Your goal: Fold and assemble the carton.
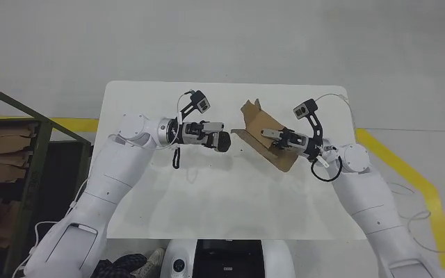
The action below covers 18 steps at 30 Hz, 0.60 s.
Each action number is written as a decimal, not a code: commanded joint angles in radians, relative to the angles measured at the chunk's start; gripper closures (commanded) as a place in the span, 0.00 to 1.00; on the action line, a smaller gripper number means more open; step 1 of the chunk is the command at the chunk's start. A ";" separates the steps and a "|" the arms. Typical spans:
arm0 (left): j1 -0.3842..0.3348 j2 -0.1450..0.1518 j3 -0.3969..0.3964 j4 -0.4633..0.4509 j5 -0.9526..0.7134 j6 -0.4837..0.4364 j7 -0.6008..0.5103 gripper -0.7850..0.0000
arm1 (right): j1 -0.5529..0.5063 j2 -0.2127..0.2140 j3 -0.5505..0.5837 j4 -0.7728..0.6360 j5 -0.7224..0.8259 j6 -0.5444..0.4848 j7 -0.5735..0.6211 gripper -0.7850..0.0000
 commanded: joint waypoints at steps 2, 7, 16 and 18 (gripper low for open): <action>-0.003 -0.002 0.004 -0.002 -0.005 0.002 0.005 0.00 | -0.003 0.000 -0.007 -0.009 -0.038 0.004 -0.013 1.00; -0.012 -0.005 0.011 0.001 -0.010 0.002 0.011 0.00 | -0.015 -0.001 -0.017 -0.034 -0.075 0.014 -0.022 1.00; -0.024 -0.008 0.021 0.016 -0.006 0.001 0.014 0.00 | -0.024 -0.001 -0.034 -0.068 -0.088 0.016 0.055 1.00; -0.025 -0.008 0.021 0.017 -0.007 0.001 0.013 0.00 | -0.022 -0.001 -0.039 -0.071 -0.089 0.018 0.067 1.00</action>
